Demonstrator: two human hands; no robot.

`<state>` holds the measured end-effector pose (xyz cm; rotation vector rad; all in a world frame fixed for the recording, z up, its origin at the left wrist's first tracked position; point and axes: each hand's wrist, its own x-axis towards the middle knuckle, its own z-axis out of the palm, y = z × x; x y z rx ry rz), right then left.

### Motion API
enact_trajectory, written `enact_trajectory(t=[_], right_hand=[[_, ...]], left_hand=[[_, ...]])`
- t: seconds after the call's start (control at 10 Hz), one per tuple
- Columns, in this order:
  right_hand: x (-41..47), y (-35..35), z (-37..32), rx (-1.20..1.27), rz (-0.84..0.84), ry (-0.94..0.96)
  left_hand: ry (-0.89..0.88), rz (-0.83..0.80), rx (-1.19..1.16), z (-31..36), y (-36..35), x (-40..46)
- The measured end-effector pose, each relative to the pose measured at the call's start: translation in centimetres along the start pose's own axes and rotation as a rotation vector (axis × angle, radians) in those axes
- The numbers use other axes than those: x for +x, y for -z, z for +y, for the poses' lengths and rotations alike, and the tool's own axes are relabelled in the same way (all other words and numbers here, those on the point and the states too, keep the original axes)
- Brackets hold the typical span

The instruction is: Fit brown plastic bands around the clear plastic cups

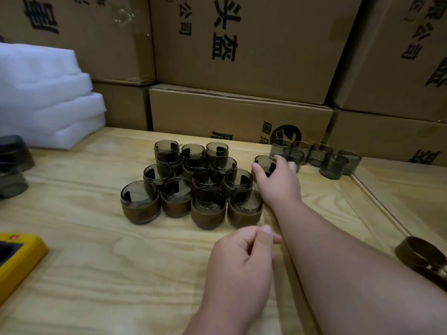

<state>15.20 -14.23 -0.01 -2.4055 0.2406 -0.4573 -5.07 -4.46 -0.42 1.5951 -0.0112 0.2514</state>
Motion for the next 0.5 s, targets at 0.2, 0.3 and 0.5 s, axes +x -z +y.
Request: enact_trajectory(t=[0.2, 0.3, 0.5], right_hand=[[3.8, -2.3, -1.5, 0.031, -0.041, -0.013], [4.7, -2.9, -2.1, 0.054, -0.085, 0.043], [4.4, -3.1, -1.5, 0.28, -0.111, 0.11]], left_hand=[[-0.015, -0.004, 0.037, 0.1, -0.1, 0.1], [-0.007, 0.002, 0.045, 0.0, -0.2, 0.3], [0.019, 0.003, 0.034, 0.4, -0.1, 0.4]])
